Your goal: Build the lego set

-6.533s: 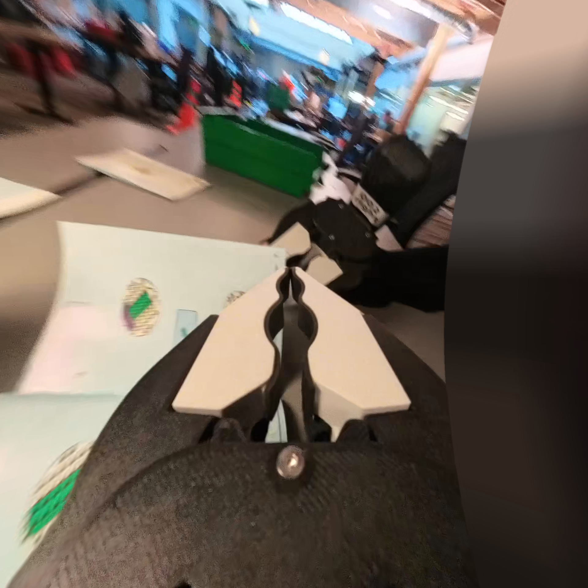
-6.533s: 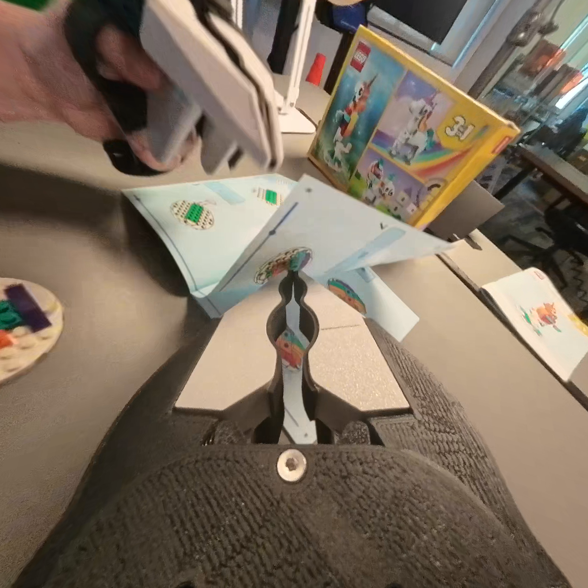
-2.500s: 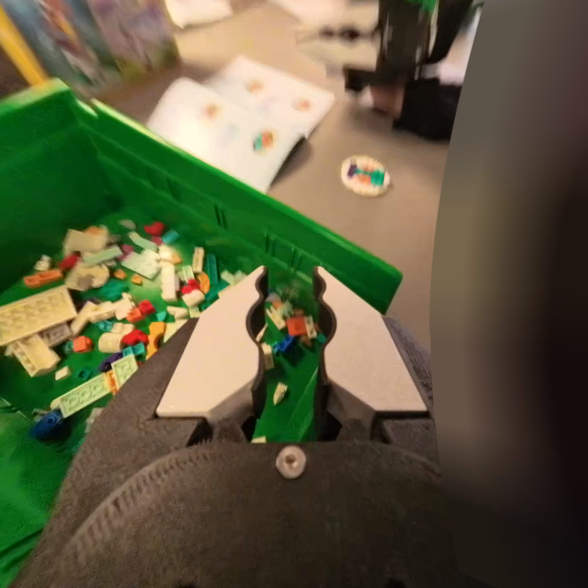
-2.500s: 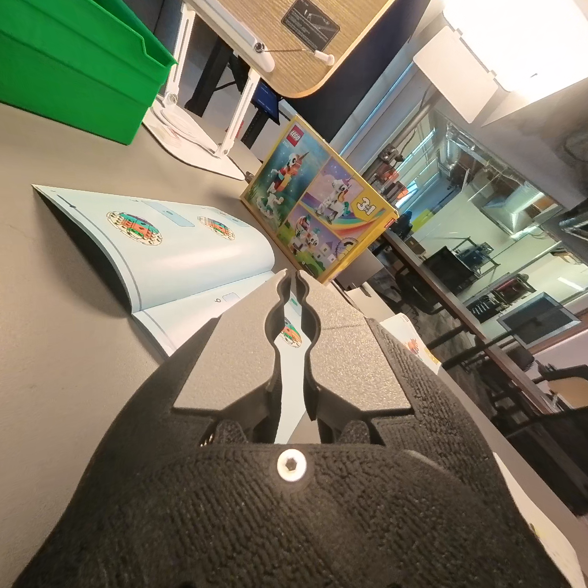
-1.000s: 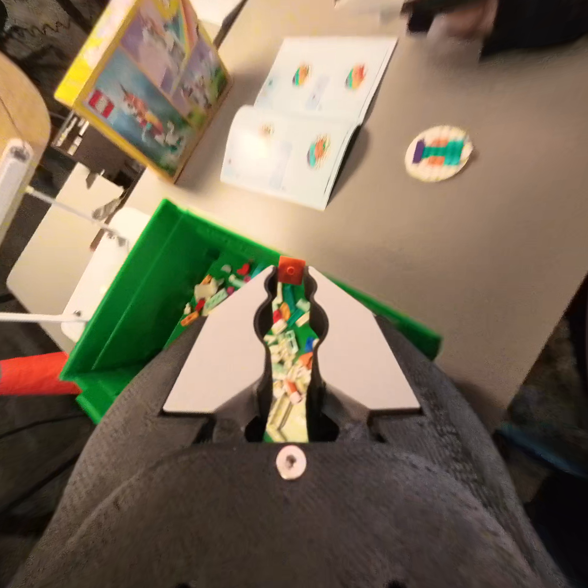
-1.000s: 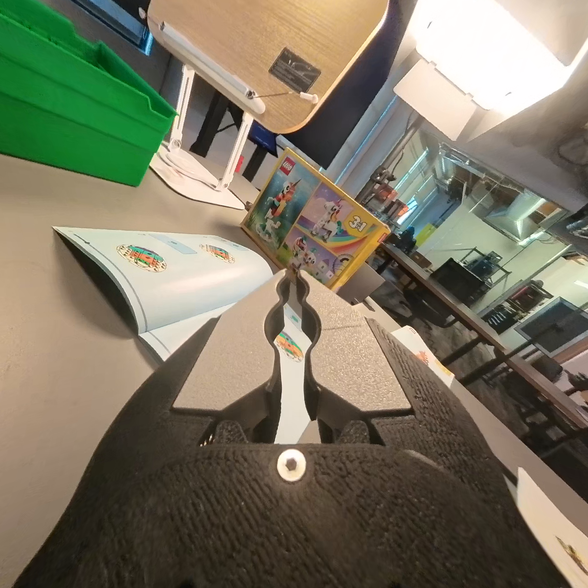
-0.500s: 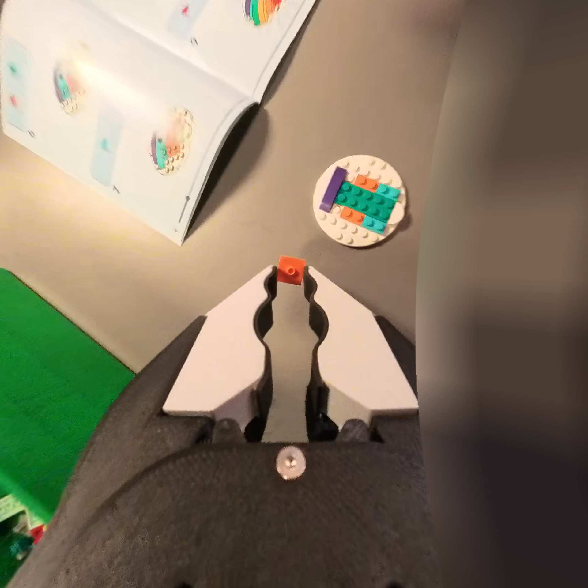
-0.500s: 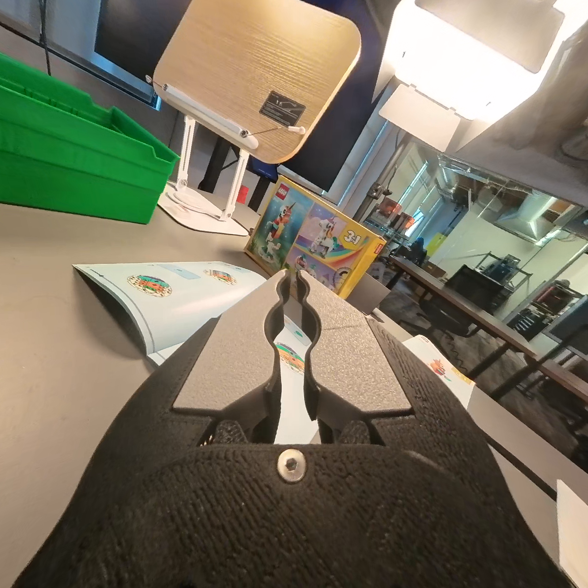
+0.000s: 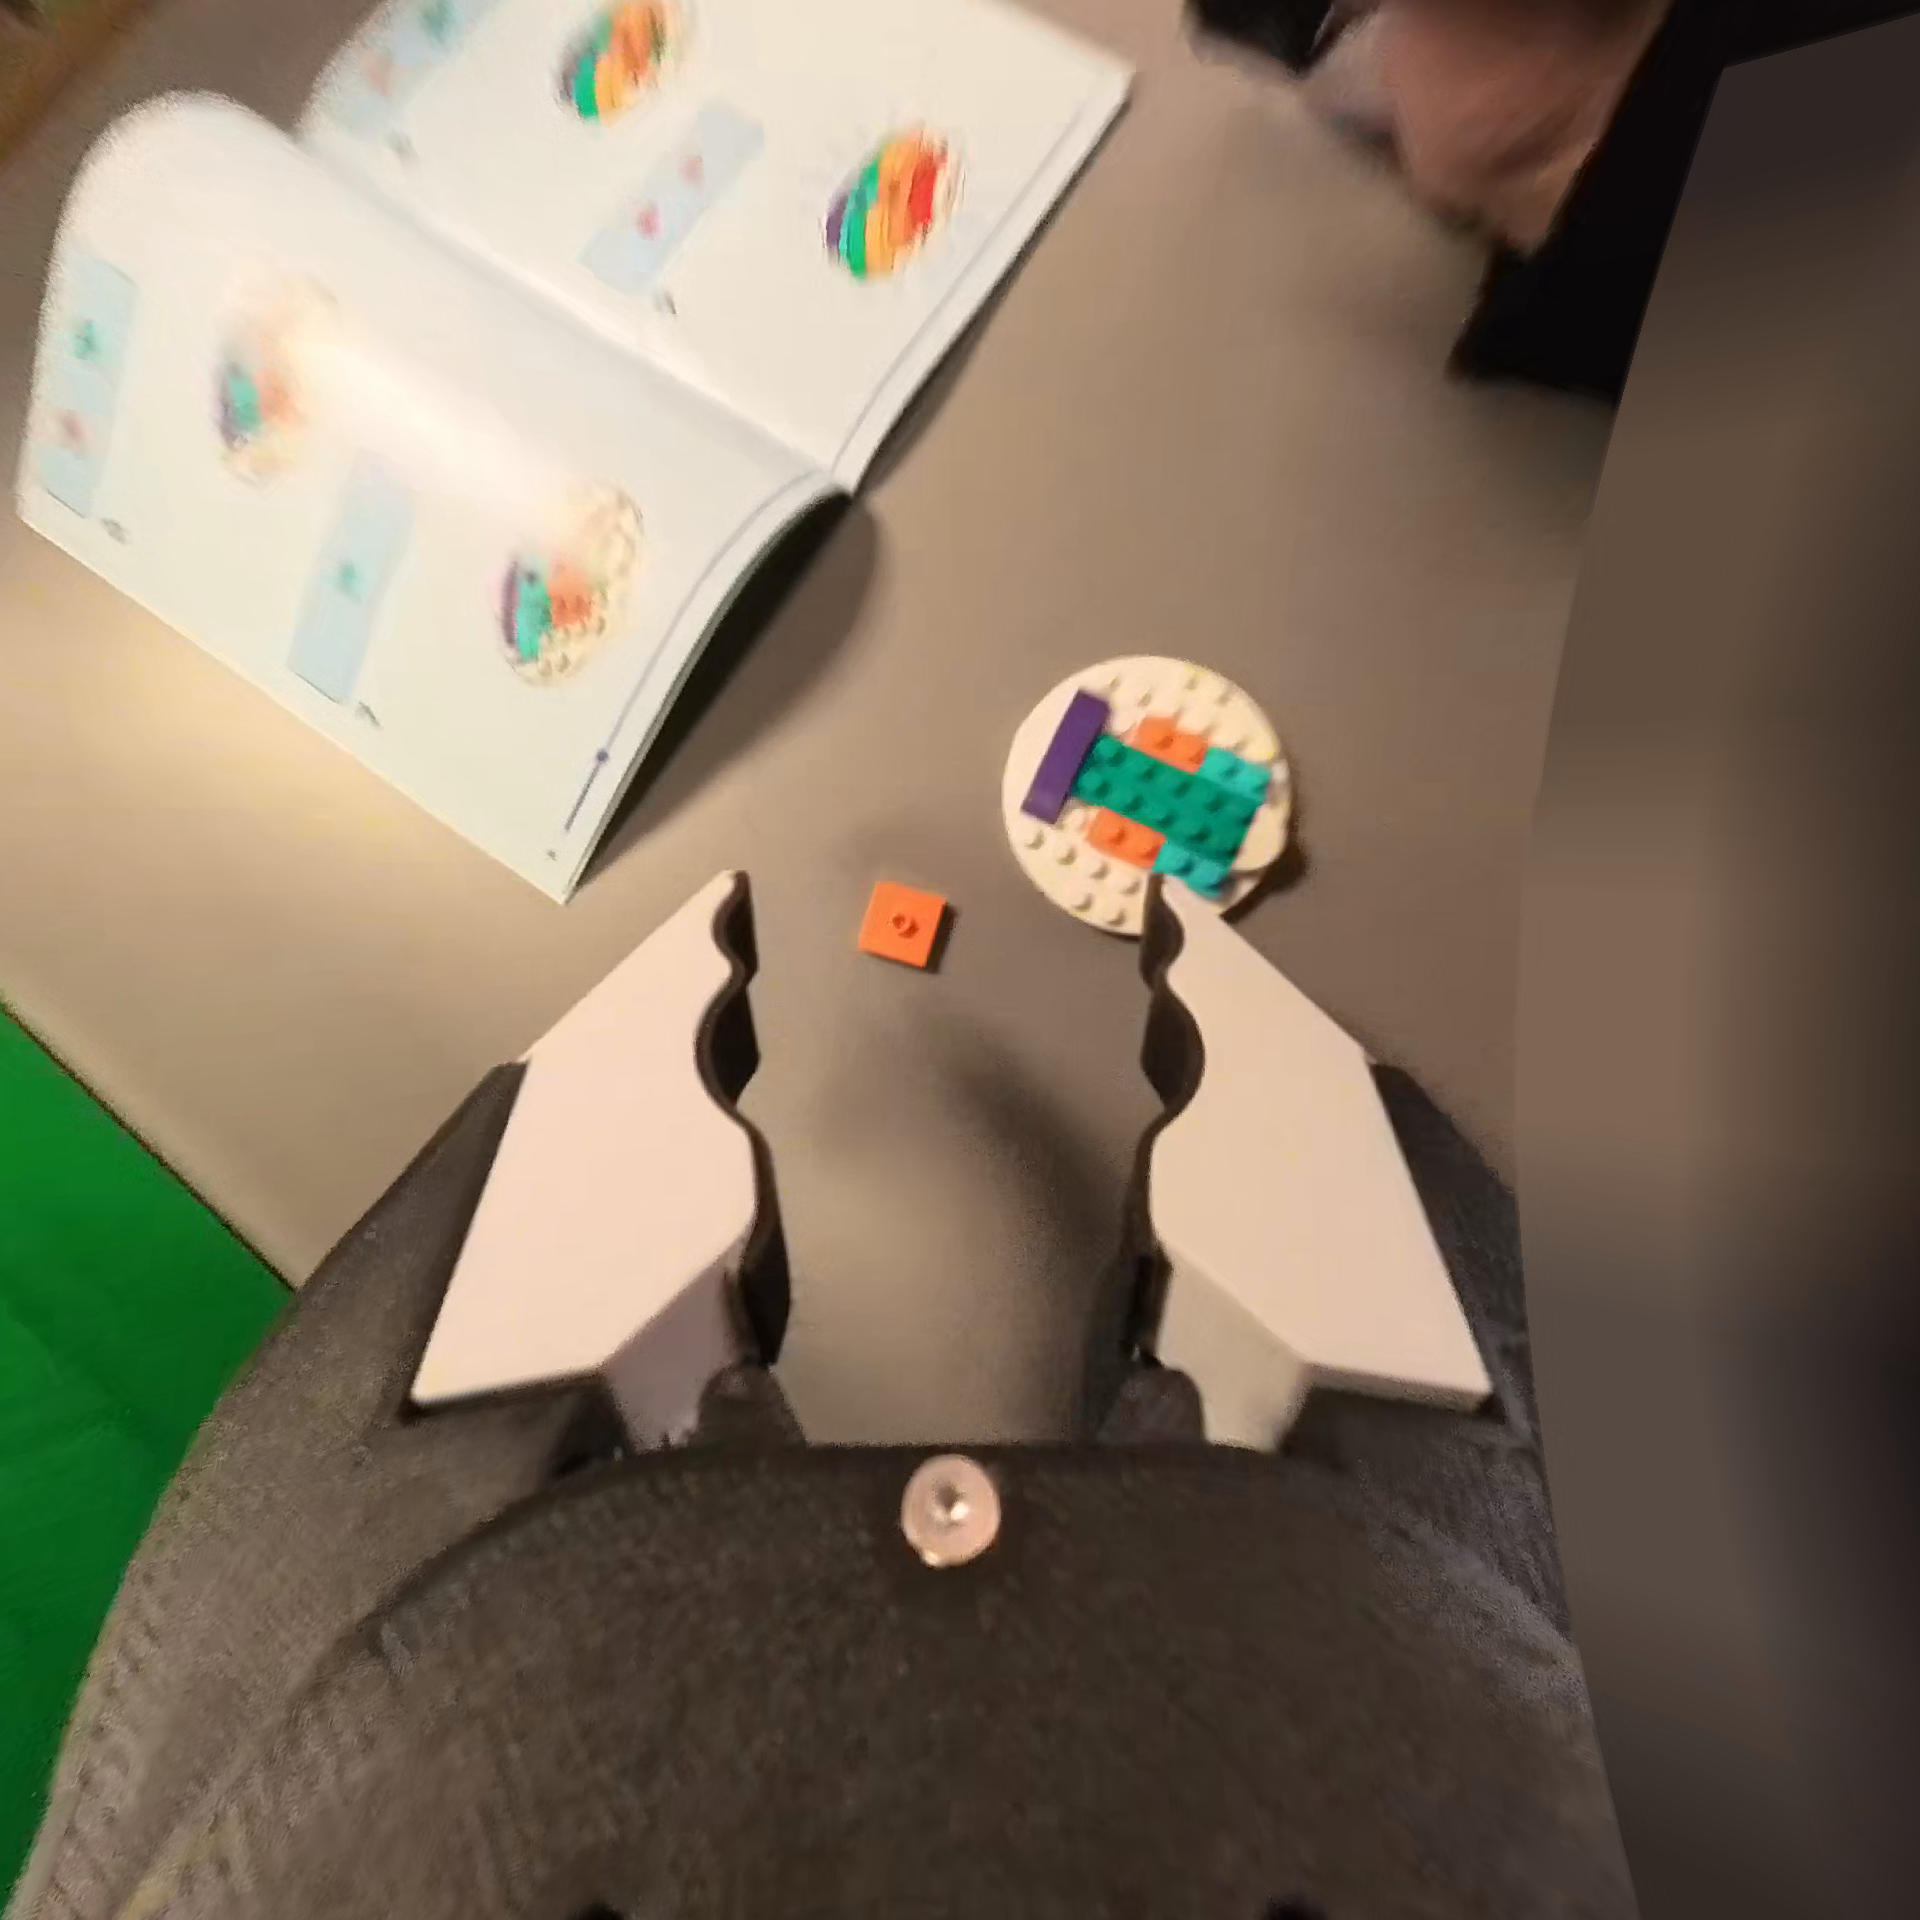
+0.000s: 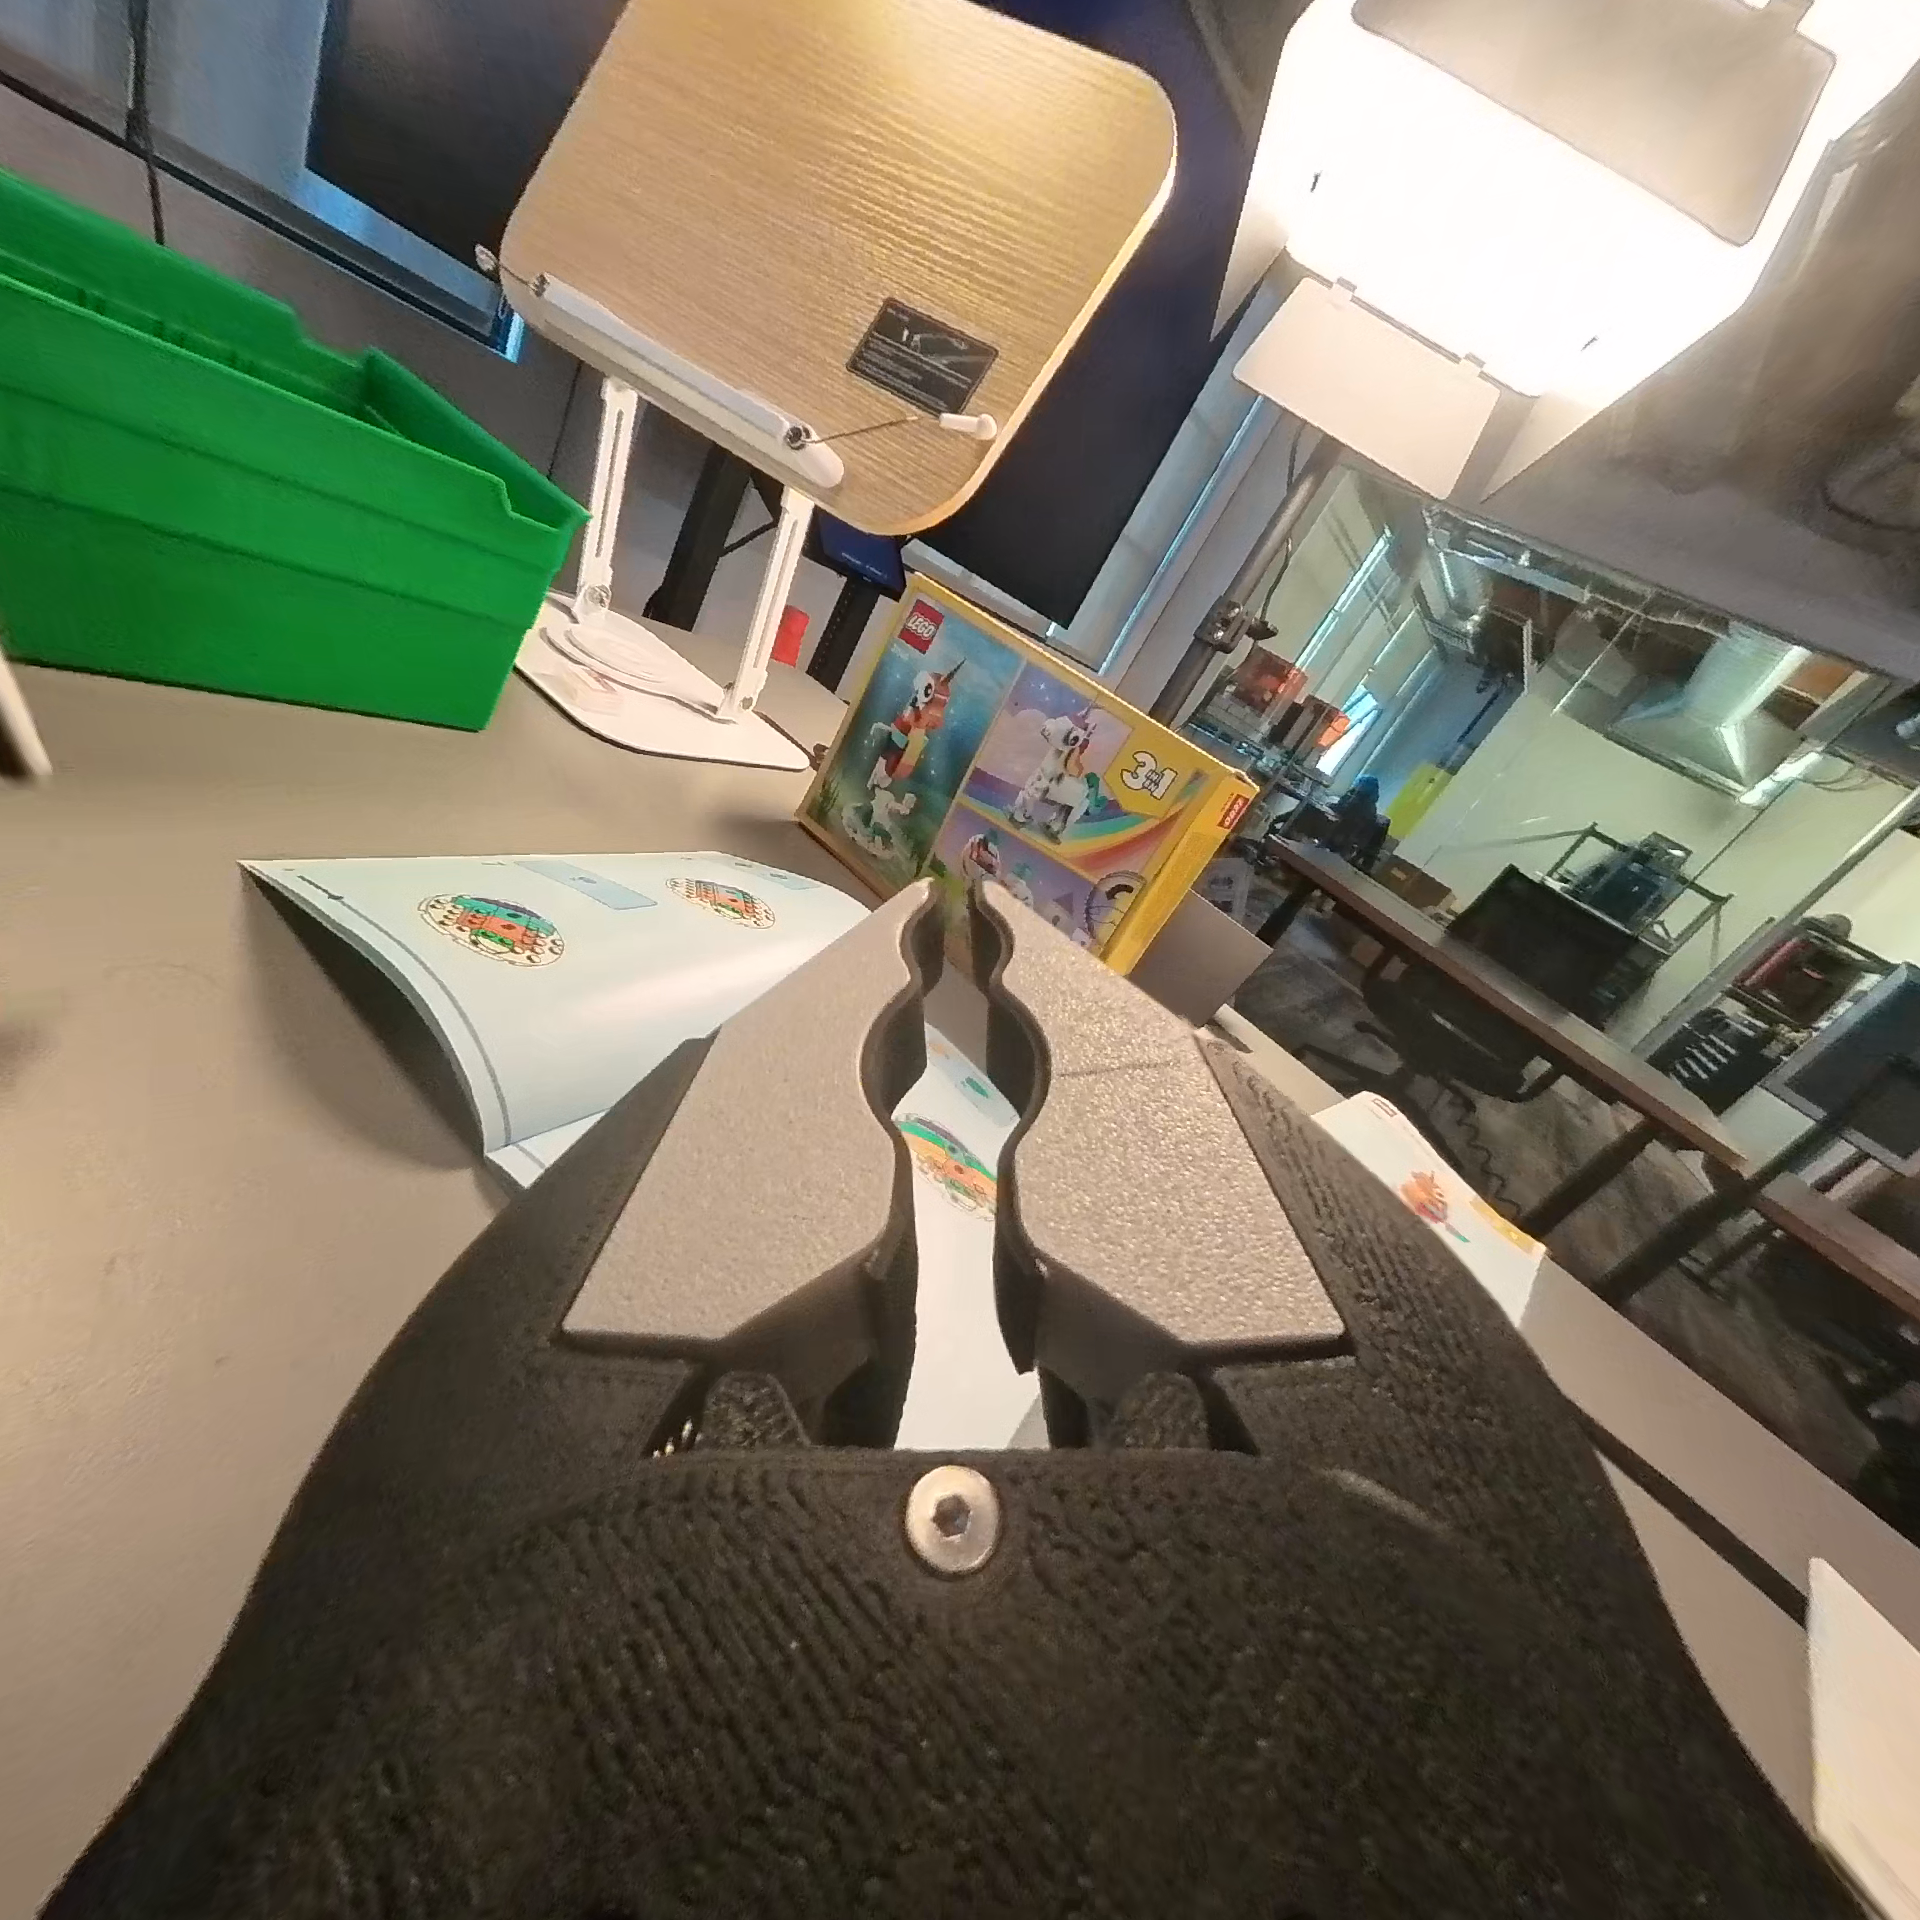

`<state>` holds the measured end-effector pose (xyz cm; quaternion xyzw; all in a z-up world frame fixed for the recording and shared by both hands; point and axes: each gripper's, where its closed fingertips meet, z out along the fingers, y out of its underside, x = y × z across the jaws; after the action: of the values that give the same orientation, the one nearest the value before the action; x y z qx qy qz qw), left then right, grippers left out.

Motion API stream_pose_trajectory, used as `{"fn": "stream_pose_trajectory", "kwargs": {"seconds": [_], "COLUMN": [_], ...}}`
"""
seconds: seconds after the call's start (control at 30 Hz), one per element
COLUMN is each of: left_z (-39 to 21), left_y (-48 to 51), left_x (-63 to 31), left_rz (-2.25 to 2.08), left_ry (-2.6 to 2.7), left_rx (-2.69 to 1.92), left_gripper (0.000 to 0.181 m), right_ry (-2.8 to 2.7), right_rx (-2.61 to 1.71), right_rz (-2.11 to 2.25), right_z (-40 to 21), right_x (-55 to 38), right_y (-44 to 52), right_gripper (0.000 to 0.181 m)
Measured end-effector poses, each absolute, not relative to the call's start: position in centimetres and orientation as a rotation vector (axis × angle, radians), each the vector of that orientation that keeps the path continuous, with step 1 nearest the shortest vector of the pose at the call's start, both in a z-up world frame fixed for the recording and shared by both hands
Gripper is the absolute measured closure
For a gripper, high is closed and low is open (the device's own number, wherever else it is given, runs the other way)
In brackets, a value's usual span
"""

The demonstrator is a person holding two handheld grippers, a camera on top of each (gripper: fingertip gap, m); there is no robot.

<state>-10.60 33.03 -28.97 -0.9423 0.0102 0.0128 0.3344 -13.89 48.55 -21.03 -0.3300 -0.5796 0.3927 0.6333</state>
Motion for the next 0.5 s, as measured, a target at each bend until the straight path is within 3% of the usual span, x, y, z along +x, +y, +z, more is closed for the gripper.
{"fn": "stream_pose_trajectory", "kwargs": {"seconds": [0.23, 0.37, 0.5], "left_z": [-18.9, -17.9, -19.6], "left_y": [26.2, 18.9, 14.9], "left_x": [-15.1, -23.8, -28.5], "left_rz": [0.126, 0.359, 0.429], "left_ry": [-0.192, -0.47, -0.508], "left_rx": [-2.093, -2.063, -2.162], "left_gripper": [0.119, 0.121, 0.11], "right_ry": [-1.327, -1.325, -1.319], "right_rx": [-0.716, -0.738, -0.755], "right_rz": [0.819, 0.805, 0.785], "right_z": [-21.0, -21.2, -21.3], "right_x": [-14.0, -14.2, -14.2], "right_y": [48.5, 48.9, 49.3], "right_gripper": [0.177, 0.176, 0.177]}}
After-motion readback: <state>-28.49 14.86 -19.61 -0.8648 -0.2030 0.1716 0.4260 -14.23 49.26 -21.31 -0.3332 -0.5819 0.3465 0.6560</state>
